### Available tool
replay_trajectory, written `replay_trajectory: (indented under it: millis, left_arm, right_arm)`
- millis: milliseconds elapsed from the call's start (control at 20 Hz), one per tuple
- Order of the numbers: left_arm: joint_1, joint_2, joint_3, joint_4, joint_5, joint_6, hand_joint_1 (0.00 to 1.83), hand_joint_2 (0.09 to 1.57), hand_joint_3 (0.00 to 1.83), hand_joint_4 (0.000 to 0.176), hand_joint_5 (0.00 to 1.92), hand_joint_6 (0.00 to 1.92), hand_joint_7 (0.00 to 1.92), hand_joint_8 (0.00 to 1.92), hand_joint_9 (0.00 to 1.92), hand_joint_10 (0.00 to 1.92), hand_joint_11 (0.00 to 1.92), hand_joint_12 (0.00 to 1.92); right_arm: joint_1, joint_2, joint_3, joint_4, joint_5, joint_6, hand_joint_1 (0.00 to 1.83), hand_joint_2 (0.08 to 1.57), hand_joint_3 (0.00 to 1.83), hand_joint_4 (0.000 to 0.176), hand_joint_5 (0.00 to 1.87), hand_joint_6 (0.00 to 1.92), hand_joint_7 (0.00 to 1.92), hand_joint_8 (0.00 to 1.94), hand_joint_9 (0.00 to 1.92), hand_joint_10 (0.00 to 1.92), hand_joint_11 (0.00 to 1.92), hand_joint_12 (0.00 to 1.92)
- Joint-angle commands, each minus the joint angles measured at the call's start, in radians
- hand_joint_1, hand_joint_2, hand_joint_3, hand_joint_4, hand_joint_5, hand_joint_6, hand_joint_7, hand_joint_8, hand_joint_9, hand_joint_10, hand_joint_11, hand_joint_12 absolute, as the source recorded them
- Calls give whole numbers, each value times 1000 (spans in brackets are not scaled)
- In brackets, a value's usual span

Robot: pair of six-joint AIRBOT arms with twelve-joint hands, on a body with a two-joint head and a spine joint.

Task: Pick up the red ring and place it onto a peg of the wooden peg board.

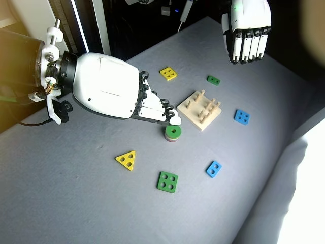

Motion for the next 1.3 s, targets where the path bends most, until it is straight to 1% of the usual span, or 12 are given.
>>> replay_trajectory:
  millis: [0,250,350,600,700,900,950,1000,1050,1100,1150,1250]
  left_arm:
    - [-13,16,8,-7,-83,4,0,1338,3,0,164,0,154,0,98,1,0,146]
    - [-15,16,9,-11,-83,4,0,1329,0,0,183,3,184,4,147,4,0,262]
    - [-13,16,11,-10,-83,4,0,1285,0,0,111,0,133,1,100,0,0,156]
    - [-15,15,5,-18,-83,4,0,1240,0,0,156,0,131,0,67,0,0,111]
    - [-15,15,-4,-18,-76,4,0,1258,3,0,165,2,122,0,62,1,0,102]
    - [-16,14,-4,-8,-68,4,12,1257,1,0,165,1,134,1,78,2,0,111]
    - [-17,14,-1,-8,-68,4,2,1264,1,0,143,0,139,1,94,3,0,149]
    - [-18,14,1,-8,-68,4,2,1264,1,0,143,0,139,1,94,3,0,149]
    - [-19,14,2,-8,-68,4,0,1263,0,0,181,9,180,8,125,9,0,176]
    - [-19,15,4,-9,-64,4,0,1263,1,0,207,3,192,1,135,0,0,218]
    - [-18,15,5,-10,-62,4,0,1258,0,0,179,0,174,2,123,1,0,200]
    - [-19,15,7,-10,-62,4,0,1253,0,0,174,10,170,7,113,0,0,162]
  right_arm:
    - [13,16,-1,28,112,2,241,1074,7,0,185,6,130,2,74,4,0,184]
    - [16,16,0,28,115,-2,211,1084,3,0,196,0,134,0,96,4,0,129]
    - [16,8,15,28,89,-16,177,1071,1,0,204,2,132,1,94,1,0,105]
    - [26,-95,118,25,26,-18,226,1060,2,0,207,4,117,0,75,4,0,47]
    - [27,-127,133,-68,25,-24,263,1042,3,0,251,5,168,5,124,4,0,153]
    - [39,-182,160,-73,22,-96,271,1057,2,0,246,2,147,0,96,1,0,50]
    - [47,-203,180,-70,9,-96,277,1051,0,16,271,11,170,10,114,9,39,57]
    - [50,-221,198,-62,4,-95,277,1051,0,16,271,11,170,10,114,9,39,57]
    - [51,-235,213,-51,1,-95,285,993,0,80,277,8,138,2,62,1,7,167]
    - [51,-246,224,-45,1,-95,295,937,0,132,278,1,50,7,0,0,0,4]
    - [49,-252,229,-44,1,-96,318,896,0,164,334,6,19,0,0,0,0,0]
    - [39,-267,236,-43,0,-96,429,839,0,175,491,19,0,0,0,0,0,0]
